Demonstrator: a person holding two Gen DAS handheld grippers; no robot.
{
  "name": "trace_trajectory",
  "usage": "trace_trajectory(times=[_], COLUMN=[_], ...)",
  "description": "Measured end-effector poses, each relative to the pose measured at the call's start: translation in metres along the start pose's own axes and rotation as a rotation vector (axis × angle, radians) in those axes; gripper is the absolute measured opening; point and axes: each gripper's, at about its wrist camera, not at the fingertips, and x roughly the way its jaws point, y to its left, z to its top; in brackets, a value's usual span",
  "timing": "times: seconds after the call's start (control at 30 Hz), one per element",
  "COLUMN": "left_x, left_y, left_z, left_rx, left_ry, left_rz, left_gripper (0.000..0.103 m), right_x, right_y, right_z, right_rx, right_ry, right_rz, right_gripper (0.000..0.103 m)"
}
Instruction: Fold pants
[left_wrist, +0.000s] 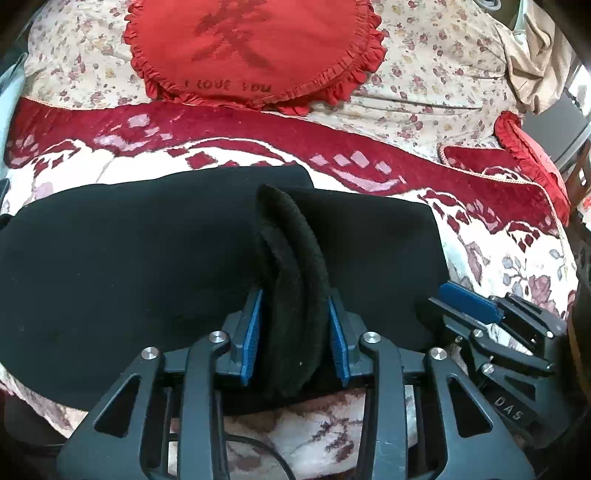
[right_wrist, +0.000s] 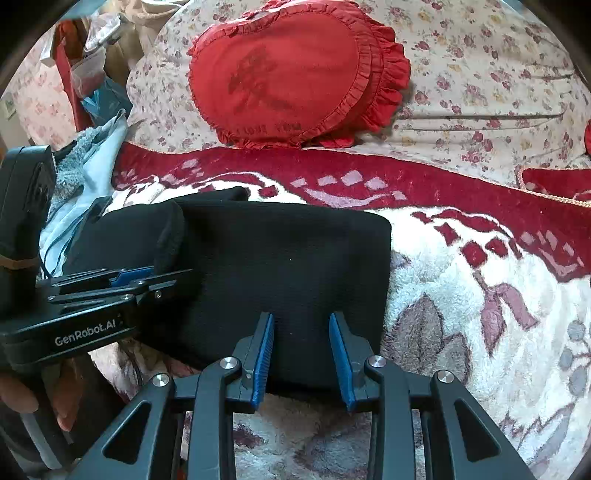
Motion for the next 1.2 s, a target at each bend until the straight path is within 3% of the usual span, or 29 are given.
trace_trajectory(times=[0.3,0.4,1.07,1.2], left_x=[-0.016,-0.02,-0.047,-0.054], left_y=[0.008,0.014,0.069,0.081], left_z=[-0.004,-0.006,-0.026,-0.03], left_rx=[-0.012,-0.026,-0.171,-0.207], left_ry=[-0.015,-0.016,-0.027,-0.035], left_rz=[0.009,0.012,0.035,0.027], left_gripper=[0.034,0.045,0.045,0.054], right_x=[-0.009,-0.004,0.036,0.033], right_y=[0.015,0.024,0.074,0.077], right_z=[0.012,0.016,0.033,0.038], right_rx=[-0.008,-0.016,-0.114,-0.116], right_ry=[-0.011,-0.007,0.056,0.054], right_rz=[0.068,0.081,0.072,0.078], right_gripper=[0.03,0.03,0.03,0.03])
